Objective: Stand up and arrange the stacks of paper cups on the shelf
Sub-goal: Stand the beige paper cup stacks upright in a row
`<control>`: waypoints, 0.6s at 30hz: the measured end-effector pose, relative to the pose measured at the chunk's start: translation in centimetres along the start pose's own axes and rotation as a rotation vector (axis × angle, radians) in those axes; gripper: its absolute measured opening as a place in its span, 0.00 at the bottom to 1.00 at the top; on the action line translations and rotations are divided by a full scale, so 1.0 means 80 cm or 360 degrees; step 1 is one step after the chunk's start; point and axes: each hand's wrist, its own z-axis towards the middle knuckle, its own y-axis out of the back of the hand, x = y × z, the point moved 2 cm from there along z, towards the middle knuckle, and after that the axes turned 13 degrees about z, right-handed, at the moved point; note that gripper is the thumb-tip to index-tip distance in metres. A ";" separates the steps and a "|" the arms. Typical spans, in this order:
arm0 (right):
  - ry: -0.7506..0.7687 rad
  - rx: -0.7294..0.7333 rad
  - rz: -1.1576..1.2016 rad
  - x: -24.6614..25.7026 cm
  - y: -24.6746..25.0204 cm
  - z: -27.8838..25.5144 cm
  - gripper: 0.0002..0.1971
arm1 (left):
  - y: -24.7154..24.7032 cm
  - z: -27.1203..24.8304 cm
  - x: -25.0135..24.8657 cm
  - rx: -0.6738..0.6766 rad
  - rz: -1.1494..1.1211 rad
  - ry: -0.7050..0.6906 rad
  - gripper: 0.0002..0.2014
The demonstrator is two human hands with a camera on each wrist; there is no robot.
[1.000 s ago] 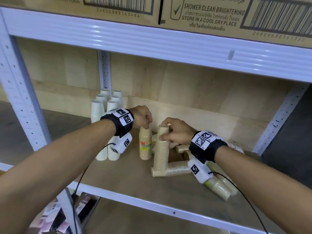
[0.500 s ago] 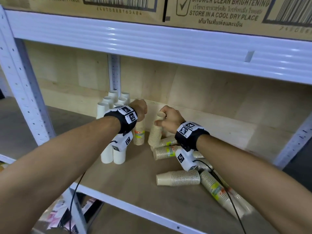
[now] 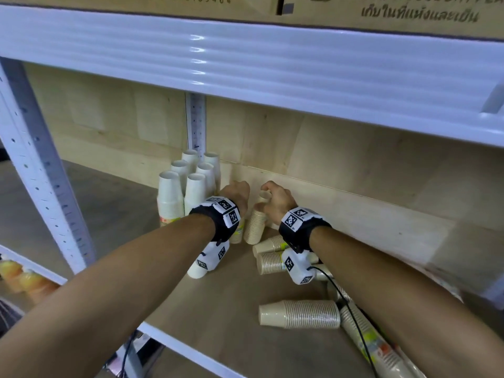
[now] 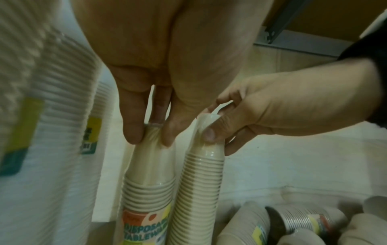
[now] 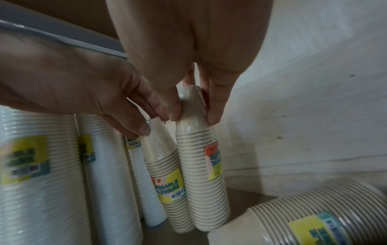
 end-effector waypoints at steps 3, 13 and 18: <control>-0.0019 0.0019 -0.0017 -0.008 -0.007 0.010 0.21 | -0.012 0.005 -0.003 0.0010 0.0017 0.0015 0.13; -0.0108 0.0044 -0.0189 -0.029 -0.026 0.031 0.17 | -0.019 0.022 -0.006 0.0100 -0.0018 -0.0031 0.18; 0.0074 0.0172 -0.0286 -0.028 -0.030 0.037 0.26 | -0.021 0.027 -0.001 0.0081 -0.0047 0.0009 0.19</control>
